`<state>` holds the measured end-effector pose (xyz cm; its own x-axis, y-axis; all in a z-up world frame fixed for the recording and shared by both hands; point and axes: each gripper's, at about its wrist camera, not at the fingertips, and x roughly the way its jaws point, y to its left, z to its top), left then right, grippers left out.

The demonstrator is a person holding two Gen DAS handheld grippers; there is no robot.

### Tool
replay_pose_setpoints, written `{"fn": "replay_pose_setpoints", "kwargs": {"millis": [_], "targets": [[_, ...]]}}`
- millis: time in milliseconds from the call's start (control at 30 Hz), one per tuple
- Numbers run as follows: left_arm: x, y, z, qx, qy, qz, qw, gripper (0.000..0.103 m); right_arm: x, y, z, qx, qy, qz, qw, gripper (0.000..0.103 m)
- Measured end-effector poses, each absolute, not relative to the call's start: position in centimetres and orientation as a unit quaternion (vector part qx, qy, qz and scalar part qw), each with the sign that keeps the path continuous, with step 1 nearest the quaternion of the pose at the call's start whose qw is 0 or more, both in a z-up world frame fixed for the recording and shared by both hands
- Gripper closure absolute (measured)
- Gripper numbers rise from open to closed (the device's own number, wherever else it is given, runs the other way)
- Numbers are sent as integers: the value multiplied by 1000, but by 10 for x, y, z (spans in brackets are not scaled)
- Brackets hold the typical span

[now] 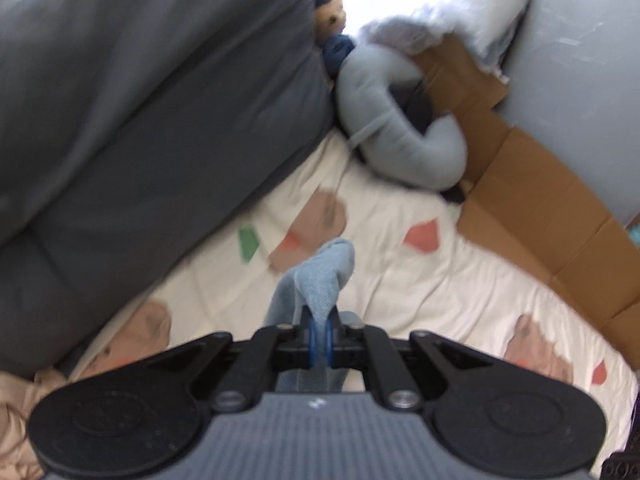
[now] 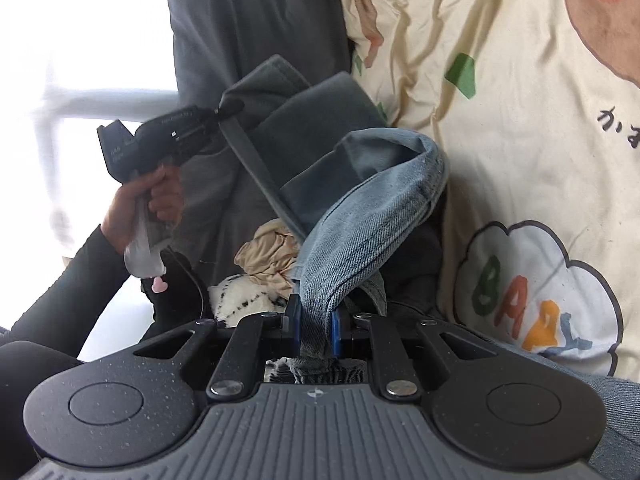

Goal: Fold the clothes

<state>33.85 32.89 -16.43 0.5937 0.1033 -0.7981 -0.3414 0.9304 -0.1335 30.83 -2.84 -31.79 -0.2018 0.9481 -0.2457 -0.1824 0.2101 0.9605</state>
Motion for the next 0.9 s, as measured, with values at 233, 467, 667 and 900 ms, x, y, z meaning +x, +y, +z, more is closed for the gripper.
{"fn": "replay_pose_setpoints", "kwargs": {"millis": [233, 467, 667, 900], "targets": [[381, 295, -118, -122, 396, 81, 906, 99, 309, -26, -309, 339, 557, 543, 529, 92], [418, 249, -82, -99, 378, 22, 920, 99, 308, -25, -304, 341, 547, 554, 526, 92], [436, 216, -59, -80, 358, -10, 930, 99, 308, -29, -298, 346, 538, 558, 528, 94], [455, 202, -35, -57, 334, -12, 941, 99, 309, -41, -288, 354, 525, 564, 530, 96]]}}
